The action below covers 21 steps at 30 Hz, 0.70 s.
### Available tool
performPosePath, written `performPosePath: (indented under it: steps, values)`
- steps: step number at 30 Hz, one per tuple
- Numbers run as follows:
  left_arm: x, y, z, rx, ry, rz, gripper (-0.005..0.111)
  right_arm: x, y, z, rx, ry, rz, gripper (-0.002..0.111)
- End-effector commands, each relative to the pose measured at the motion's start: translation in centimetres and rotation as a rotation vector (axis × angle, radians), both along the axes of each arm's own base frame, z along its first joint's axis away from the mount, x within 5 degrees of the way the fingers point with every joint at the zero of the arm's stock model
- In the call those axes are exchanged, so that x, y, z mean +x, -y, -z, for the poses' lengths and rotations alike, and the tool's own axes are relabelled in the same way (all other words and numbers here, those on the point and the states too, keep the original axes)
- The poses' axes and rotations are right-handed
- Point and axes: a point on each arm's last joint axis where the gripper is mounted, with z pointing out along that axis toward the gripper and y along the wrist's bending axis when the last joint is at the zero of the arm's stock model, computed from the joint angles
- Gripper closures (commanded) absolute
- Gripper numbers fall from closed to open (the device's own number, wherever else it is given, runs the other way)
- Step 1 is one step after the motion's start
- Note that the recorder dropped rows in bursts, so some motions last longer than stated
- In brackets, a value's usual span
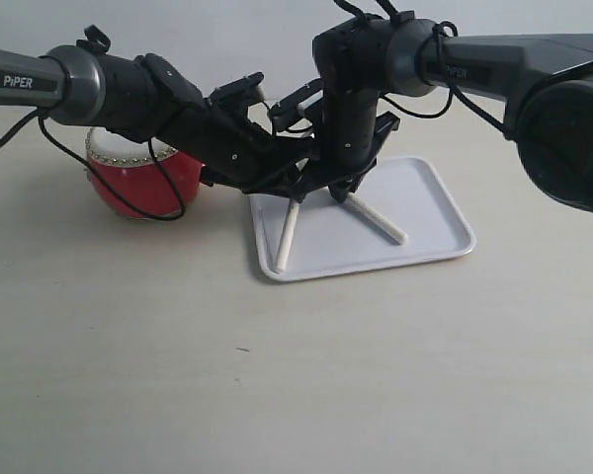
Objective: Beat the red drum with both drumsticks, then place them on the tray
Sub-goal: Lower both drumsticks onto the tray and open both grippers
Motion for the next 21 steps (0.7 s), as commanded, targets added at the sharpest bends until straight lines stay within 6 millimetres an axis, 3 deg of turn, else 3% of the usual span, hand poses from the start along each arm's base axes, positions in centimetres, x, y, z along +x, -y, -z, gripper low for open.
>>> performPosePath:
  steps: [1,6,12,15,21]
  values:
    - [0.0,0.4,0.3,-0.010,-0.051,0.035,0.107,-0.1,0.0,0.2,0.001,-0.014,0.006,0.108]
    - [-0.1,0.5,0.2,-0.014,-0.062,0.045,0.104,-0.5,0.2,0.3,-0.018,-0.056,0.012,0.097]
    - [-0.4,0.5,0.2,-0.018,-0.086,0.064,0.073,-1.0,0.3,0.3,-0.034,-0.110,0.022,0.075]
    - [-0.4,0.5,0.2,-0.021,-0.098,0.057,0.060,-1.2,0.3,0.3,-0.035,-0.127,0.027,0.072]
    - [-0.5,0.6,0.2,-0.024,-0.108,0.060,0.058,-1.5,0.3,-0.2,-0.029,-0.155,0.037,0.072]
